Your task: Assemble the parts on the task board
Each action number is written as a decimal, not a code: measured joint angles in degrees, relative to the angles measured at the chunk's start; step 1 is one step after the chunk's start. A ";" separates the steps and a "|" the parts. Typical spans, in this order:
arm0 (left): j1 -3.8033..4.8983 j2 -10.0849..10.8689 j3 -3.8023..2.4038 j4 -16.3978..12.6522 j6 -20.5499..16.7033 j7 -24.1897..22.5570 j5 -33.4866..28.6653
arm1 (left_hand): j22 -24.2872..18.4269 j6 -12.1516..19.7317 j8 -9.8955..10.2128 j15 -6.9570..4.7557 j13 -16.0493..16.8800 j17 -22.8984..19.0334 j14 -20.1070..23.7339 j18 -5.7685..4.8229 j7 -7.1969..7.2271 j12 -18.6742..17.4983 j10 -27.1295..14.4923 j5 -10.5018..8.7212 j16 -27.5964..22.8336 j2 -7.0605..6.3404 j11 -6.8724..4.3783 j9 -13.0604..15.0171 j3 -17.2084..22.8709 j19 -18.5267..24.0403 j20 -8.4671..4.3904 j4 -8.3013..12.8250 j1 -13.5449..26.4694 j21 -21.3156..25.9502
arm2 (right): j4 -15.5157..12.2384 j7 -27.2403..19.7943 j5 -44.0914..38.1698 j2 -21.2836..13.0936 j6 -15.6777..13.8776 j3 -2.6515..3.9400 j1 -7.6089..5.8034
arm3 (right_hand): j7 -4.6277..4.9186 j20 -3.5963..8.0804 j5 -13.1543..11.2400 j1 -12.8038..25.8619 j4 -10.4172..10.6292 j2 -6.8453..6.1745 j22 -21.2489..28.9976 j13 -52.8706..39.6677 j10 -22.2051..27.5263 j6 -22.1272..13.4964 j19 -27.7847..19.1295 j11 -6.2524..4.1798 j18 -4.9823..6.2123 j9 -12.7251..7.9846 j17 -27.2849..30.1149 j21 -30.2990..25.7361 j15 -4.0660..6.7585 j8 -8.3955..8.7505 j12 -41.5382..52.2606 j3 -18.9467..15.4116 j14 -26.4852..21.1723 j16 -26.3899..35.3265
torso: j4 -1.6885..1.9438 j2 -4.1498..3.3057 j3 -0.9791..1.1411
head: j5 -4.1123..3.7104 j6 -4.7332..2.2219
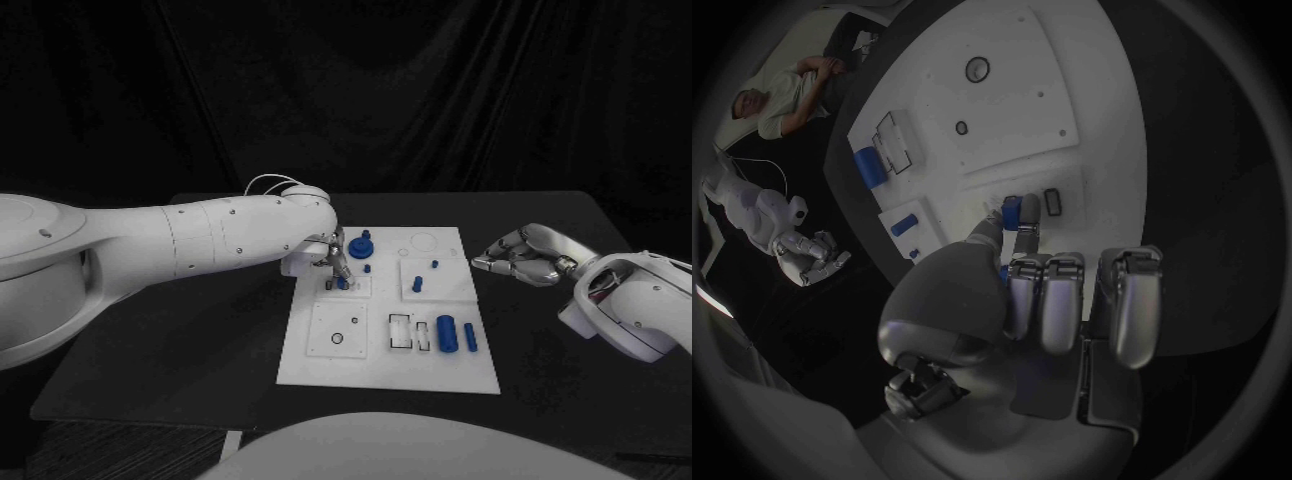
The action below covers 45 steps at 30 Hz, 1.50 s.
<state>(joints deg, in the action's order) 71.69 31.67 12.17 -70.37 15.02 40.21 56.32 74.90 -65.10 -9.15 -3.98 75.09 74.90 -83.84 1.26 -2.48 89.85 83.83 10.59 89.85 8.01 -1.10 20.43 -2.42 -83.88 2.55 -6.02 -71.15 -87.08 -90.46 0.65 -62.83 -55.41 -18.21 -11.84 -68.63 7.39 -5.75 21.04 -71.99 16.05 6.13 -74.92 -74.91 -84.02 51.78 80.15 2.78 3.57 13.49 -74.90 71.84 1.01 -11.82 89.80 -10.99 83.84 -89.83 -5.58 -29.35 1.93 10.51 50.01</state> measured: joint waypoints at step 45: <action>-0.28 -1.05 0.02 0.81 -0.38 -0.46 0.02 | 0.00 0.00 0.67 0.00 -0.01 0.00 0.00 0.00 0.00 0.00 0.00 -0.45 0.00 -0.60 0.01 0.00 0.39 0.00 0.00 -0.71 0.60 0.22 | 0.03 0.31 0.00 -0.20 0.22 0.00 0.02 | 0.00 0.21 0.00 -0.23 0.00 0.23 -0.03 0.00 0.00 0.00 -0.21 0.00 0.00 -0.04 0.00 -0.22 0.00 0.00 0.00 0.01 0.00 0.00 | -0.03 0.03 0.01 | -0.04 0.00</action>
<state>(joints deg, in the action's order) 71.41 30.62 12.19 -69.56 14.64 39.75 56.34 74.90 -65.10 -8.48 -3.98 75.09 74.90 -83.84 1.26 -2.48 89.85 83.83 10.13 89.85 7.41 -1.09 20.43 -2.03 -83.88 2.55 -6.73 -70.55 -86.86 -90.43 0.96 -62.83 -55.60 -17.98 -11.84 -68.61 7.39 -5.55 21.04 -72.22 16.04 6.36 -74.95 -74.91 -84.02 51.78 79.95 2.78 3.57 13.45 -74.90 71.62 1.01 -11.82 89.80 -10.99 83.84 -89.83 -5.61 -29.32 1.94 10.46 50.01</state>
